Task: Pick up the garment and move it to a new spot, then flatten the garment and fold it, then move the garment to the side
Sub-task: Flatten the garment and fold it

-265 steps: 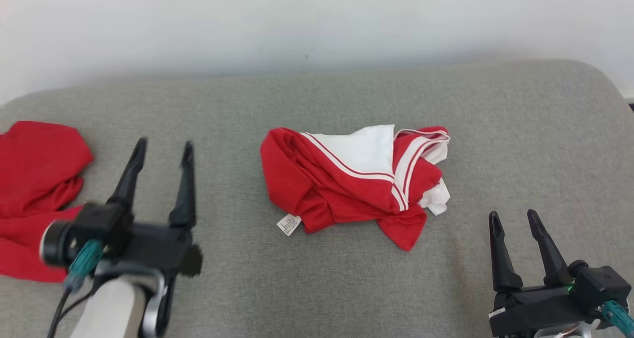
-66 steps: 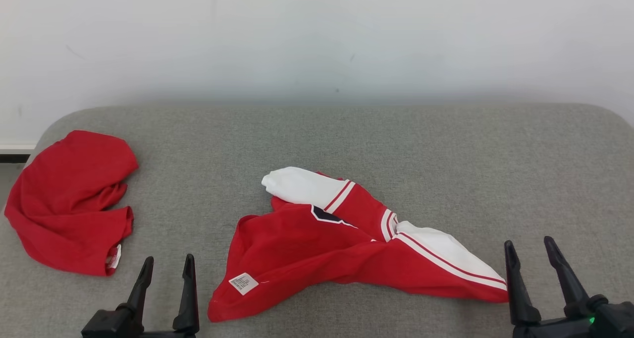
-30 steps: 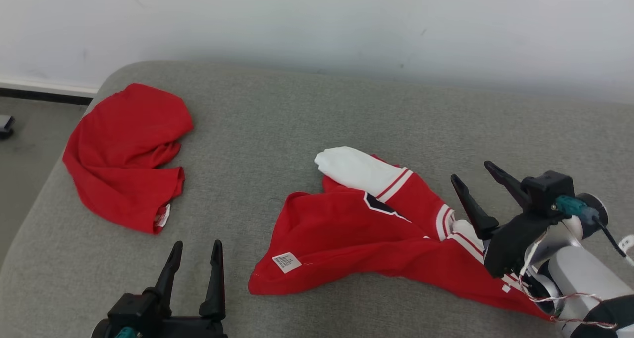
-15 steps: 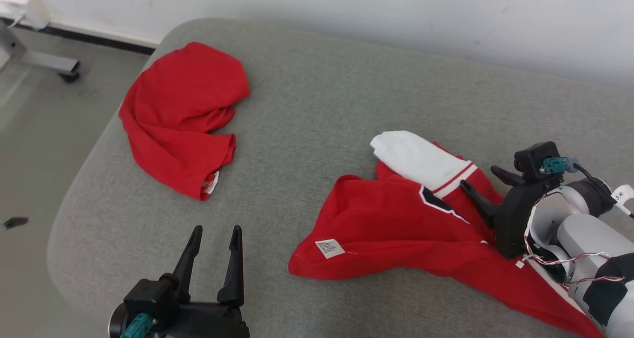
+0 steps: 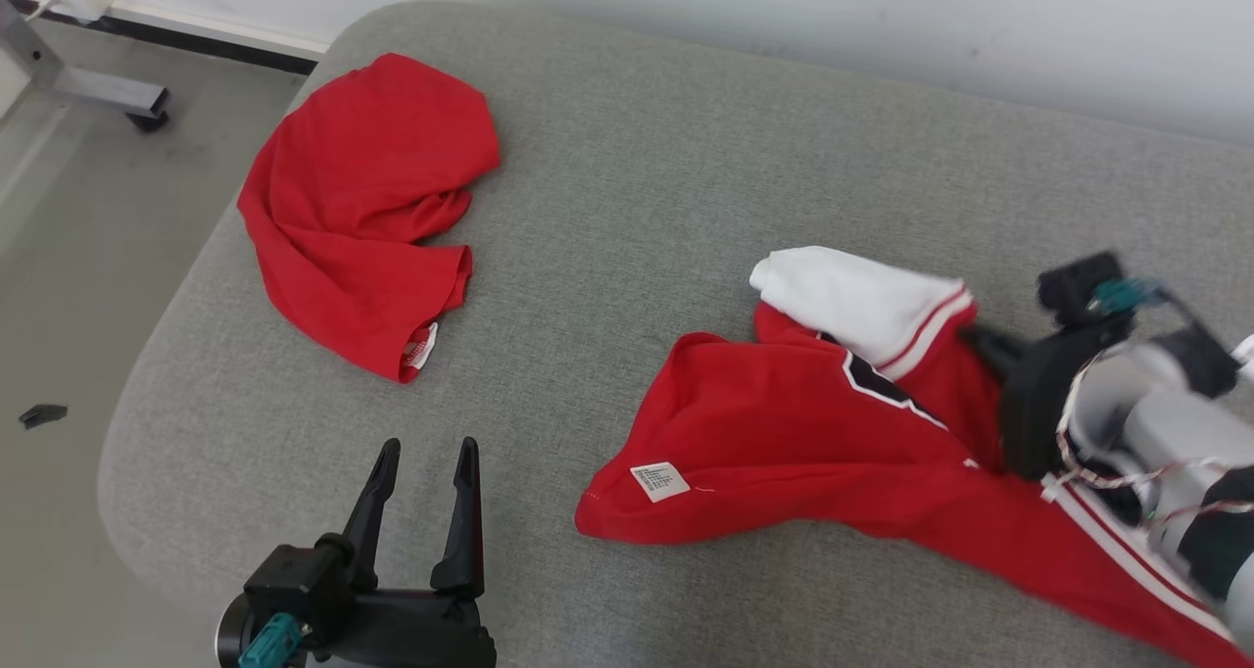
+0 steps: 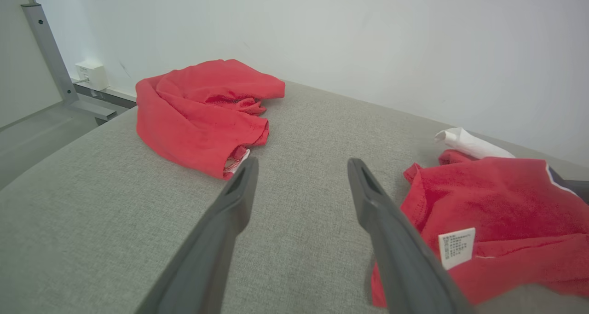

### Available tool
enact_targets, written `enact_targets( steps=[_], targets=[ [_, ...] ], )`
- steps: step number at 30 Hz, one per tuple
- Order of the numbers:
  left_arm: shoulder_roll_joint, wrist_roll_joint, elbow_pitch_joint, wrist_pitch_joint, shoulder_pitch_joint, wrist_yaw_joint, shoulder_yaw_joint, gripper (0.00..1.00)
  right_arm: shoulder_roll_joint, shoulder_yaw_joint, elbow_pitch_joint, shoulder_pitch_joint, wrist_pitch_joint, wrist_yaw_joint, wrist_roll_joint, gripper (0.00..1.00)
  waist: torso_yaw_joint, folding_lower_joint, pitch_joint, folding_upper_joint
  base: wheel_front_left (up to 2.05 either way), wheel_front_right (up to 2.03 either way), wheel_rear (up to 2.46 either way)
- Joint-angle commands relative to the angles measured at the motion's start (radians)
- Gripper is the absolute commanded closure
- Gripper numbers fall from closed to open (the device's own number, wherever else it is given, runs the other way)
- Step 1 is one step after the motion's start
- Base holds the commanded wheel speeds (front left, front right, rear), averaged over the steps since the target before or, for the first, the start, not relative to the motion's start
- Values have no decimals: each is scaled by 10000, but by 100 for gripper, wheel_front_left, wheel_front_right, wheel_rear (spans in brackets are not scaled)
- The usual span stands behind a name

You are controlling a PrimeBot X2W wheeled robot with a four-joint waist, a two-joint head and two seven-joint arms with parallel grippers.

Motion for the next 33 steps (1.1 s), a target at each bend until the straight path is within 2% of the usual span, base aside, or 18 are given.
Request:
enact_targets(
  steps=[1, 6, 10, 14, 15, 16, 21, 26, 30, 33],
  targets=[
    [5, 12, -28, -9, -136, 33, 1, 0, -149, -11, 46, -317, -279, -22, -71, 100, -102, -2, -15, -1, 0, 0, 0],
    [5, 52, -19, -9, -150, 21, 6, 0, -476, -157, 501, -1302, -1365, -22, -321, 100, -293, -2, -50, -1, 0, 0, 0],
    [5, 21, 7, -9, -220, 5, -53, 0, -694, -343, 1258, -2053, -1770, -22, -517, 100, -320, -2, -45, -1, 0, 0, 0],
    [5, -42, -4, -9, -260, 36, -150, 0, -559, -536, 2182, -2517, -2090, -22, -661, 100, -275, -2, -11, -1, 0, 0, 0],
    [5, -60, -1, -9, -265, 50, -154, 0, -451, -583, 2384, -2549, -2144, -22, -611, 81, -270, -2, -9, -1, 0, 0, 0],
    [5, -83, 1, -9, -266, 63, -161, 0, -390, -573, 2564, -2555, -2158, -22, -623, 0, -268, -2, -11, -1, 0, 0, 0],
    [3, -90, 23, -9, -187, 82, -130, 0, -112, -465, 3007, -2487, -2365, -22, -692, 0, -396, -2, -98, -1, 0, 0, 0],
    [6, 99, 72, -8, -16, 31, 58, 0, 123, -552, 3064, -2346, -3220, -22, -670, 0, -798, -2, -438, -1, 0, 0, 0],
    [6, 289, 115, -8, 172, -80, 343, 0, 223, -892, 2612, -1930, -3565, -22, -720, 0, -1301, -2, -819, -1, 0, 0, 0],
    [6, 470, 93, -8, 309, -155, 592, 0, 33, -1803, 1600, -1499, -3580, -22, -1079, 0, -1689, -2, -1021, -1, 0, 0, 0]
  ],
)
